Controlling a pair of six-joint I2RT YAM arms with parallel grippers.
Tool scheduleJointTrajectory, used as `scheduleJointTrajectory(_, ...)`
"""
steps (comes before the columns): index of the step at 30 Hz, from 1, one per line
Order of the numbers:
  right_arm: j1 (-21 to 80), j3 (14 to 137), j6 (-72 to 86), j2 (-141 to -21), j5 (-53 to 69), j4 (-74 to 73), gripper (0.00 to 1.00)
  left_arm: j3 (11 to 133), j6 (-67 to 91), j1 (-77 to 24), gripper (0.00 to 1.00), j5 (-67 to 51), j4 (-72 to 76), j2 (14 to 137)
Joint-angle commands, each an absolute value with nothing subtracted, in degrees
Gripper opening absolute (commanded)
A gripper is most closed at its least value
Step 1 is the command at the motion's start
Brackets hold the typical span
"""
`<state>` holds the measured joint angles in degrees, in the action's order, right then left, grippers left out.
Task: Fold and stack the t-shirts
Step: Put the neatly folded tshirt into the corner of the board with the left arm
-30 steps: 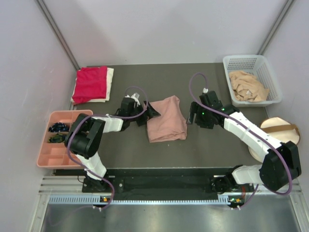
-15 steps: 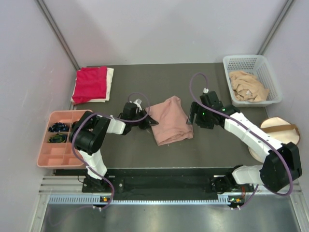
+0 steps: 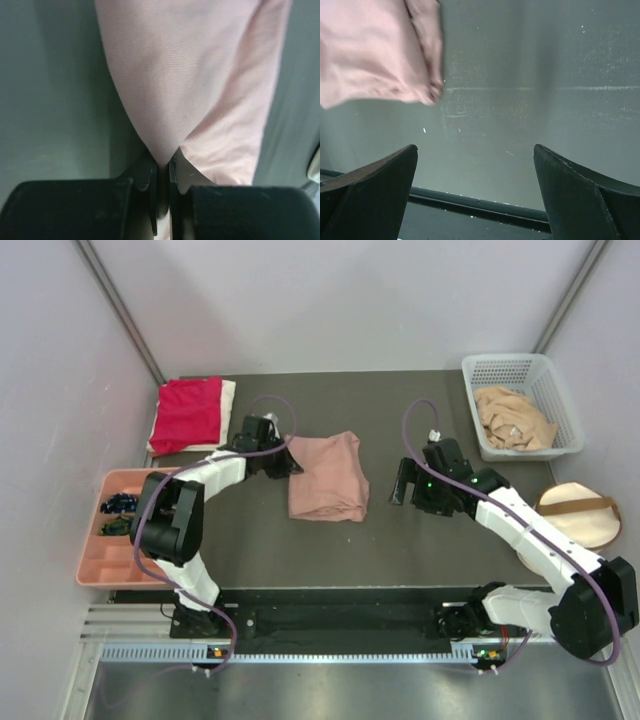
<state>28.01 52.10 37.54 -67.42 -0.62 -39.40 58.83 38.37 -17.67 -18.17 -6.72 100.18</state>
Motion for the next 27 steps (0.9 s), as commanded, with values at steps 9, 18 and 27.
scheduleJointTrajectory(9,28.6,50.0,37.8,-63.9,-1.0,-39.4,0.99,79.6,17.0,-15.4,0.0,-10.5,-23.7,98.5)
scheduleJointTrajectory(18,28.7,47.7,37.9,-64.1,-0.3,-37.2,0.99,98.1,5.0,-13.5,0.0,-6.5,-34.1,111.9)
scheduleJointTrajectory(27,28.7,46.2,37.8,-68.2,4.0,-32.1,0.99,117.8,-2.9,-10.7,0.0,4.0,-41.6,126.1)
